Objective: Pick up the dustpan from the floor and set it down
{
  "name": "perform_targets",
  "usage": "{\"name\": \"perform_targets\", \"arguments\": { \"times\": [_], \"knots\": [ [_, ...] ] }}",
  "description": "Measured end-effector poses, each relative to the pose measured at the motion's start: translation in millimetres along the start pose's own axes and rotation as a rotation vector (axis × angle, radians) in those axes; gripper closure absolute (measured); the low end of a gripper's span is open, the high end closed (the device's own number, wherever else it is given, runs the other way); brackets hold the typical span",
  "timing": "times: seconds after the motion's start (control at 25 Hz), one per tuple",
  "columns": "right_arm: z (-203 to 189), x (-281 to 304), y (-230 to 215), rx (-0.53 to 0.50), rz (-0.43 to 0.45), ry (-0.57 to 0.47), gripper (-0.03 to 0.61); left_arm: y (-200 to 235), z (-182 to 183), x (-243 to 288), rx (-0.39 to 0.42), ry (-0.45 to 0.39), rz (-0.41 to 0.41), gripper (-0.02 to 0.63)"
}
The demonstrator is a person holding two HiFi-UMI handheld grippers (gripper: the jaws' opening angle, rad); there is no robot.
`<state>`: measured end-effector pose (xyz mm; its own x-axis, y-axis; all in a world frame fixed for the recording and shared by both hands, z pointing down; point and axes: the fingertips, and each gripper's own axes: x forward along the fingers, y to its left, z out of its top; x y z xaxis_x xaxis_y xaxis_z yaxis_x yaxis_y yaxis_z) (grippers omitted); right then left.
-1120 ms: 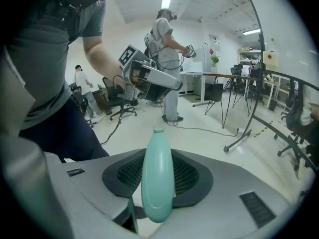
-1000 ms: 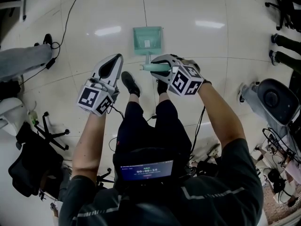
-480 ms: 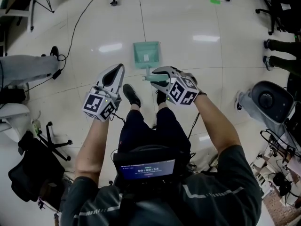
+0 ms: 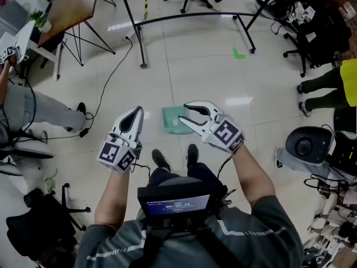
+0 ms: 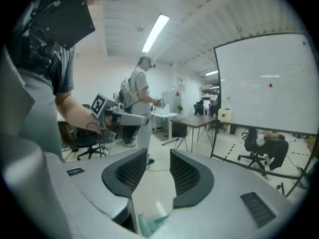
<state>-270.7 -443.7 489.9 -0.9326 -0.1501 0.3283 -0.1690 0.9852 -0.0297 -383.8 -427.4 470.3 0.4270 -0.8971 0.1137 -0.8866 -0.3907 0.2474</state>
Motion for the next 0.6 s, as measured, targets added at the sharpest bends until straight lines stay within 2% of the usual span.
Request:
{"name": "perform_targets", "arguments": {
  "times": [0.12,0.2,0.28,0.36,0.44,0.52,0.6],
  "knots": [
    [73.2,-35.3,7.0,-0.005,-0.038,-0.113,0.411,-29.7,60.6,-19.2,0.004,-0.067,-0.018,0.599],
    [115.4,-56.2,9.0,0.008,-0.060,-0.203,0.411,-51.7,92.5,-29.8,-0.017,-0.117,-0.082,0.598],
    [149.4,-75.1,9.4,0.006,-0.094,-0.285,0.415,-72.6,116.8,-37.1,0.014,-0.143,-0.136,0.598],
    [169.4,-89.9,10.1,-0.024,-0.144,-0.313,0.505,-86.0,131.3,-42.8,0.063,-0.151,-0.140,0.598],
    [180.1,-101.1,10.2,-0.049,-0.193,-0.325,0.556,-91.1,139.3,-47.7,0.066,-0.154,-0.121,0.598],
    [187.6,-109.6,7.5,-0.031,-0.215,-0.345,0.558,-93.7,147.4,-51.0,0.034,-0.170,-0.117,0.599],
    [193.5,-114.9,4.8,-0.009,-0.211,-0.357,0.560,-100.0,155.0,-51.7,-0.006,-0.185,-0.154,0.599]
  ]
}}
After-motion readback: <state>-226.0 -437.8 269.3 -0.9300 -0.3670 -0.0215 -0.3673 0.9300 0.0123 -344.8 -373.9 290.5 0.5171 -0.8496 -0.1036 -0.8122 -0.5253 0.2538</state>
